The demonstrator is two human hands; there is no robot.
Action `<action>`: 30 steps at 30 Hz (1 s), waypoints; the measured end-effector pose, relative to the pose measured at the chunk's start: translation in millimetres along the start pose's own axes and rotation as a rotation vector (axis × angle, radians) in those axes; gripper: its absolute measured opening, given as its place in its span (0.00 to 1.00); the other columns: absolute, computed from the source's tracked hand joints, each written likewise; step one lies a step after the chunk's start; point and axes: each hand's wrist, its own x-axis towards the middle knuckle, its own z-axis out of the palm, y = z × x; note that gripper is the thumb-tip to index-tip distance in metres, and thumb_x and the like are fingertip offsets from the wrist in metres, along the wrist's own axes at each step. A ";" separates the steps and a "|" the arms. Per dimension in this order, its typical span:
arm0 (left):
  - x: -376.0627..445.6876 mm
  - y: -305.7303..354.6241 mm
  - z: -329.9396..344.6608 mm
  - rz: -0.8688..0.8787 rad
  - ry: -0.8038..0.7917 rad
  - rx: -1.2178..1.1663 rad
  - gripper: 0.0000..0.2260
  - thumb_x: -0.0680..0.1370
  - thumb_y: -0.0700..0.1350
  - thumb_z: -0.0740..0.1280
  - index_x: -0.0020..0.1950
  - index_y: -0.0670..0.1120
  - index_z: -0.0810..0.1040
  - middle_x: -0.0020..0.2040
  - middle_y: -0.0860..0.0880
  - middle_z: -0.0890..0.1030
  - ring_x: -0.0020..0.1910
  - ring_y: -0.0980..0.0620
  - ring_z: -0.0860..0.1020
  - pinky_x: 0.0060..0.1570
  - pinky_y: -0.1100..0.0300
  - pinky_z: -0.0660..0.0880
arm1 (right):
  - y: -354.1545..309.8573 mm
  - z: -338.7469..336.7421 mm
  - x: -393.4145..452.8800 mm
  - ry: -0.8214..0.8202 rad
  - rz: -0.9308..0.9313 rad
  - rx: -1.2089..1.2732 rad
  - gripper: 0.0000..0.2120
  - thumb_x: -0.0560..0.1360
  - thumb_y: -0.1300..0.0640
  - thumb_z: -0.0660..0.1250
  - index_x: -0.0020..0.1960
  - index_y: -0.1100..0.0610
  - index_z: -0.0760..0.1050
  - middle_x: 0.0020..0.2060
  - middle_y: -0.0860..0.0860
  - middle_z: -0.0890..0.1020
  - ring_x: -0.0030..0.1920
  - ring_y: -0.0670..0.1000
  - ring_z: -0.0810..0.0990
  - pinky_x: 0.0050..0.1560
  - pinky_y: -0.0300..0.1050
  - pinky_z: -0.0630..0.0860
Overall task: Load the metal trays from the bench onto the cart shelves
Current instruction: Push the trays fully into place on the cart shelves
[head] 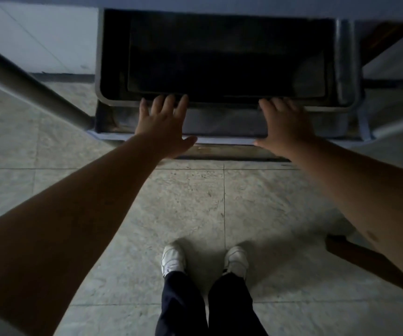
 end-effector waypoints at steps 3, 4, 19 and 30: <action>-6.8 0.4 3.3 0.007 0.032 0.048 0.46 0.73 0.70 0.63 0.81 0.48 0.47 0.76 0.39 0.62 0.74 0.35 0.60 0.72 0.32 0.54 | -3.8 3.0 -6.3 0.065 0.002 -0.006 0.40 0.64 0.44 0.77 0.69 0.52 0.63 0.63 0.56 0.73 0.61 0.63 0.70 0.60 0.57 0.68; -10.8 1.4 4.4 0.005 0.035 0.053 0.46 0.73 0.70 0.63 0.81 0.48 0.47 0.76 0.39 0.61 0.74 0.35 0.60 0.72 0.31 0.55 | -5.9 4.1 -10.8 0.086 0.001 -0.005 0.37 0.65 0.45 0.77 0.69 0.52 0.64 0.62 0.56 0.74 0.60 0.63 0.71 0.59 0.57 0.69; -64.2 15.2 26.8 -0.048 0.094 0.122 0.43 0.75 0.64 0.64 0.80 0.48 0.46 0.76 0.40 0.61 0.75 0.38 0.59 0.72 0.33 0.53 | -33.1 25.2 -70.4 0.168 0.062 -0.006 0.36 0.66 0.50 0.74 0.69 0.54 0.62 0.62 0.58 0.71 0.62 0.63 0.67 0.67 0.62 0.62; -75.8 23.2 37.4 -0.062 0.137 0.025 0.46 0.75 0.60 0.68 0.81 0.46 0.42 0.80 0.38 0.54 0.79 0.37 0.50 0.74 0.36 0.45 | -34.8 33.7 -78.5 0.145 0.087 0.017 0.47 0.66 0.48 0.74 0.76 0.55 0.52 0.73 0.59 0.62 0.74 0.63 0.55 0.74 0.63 0.51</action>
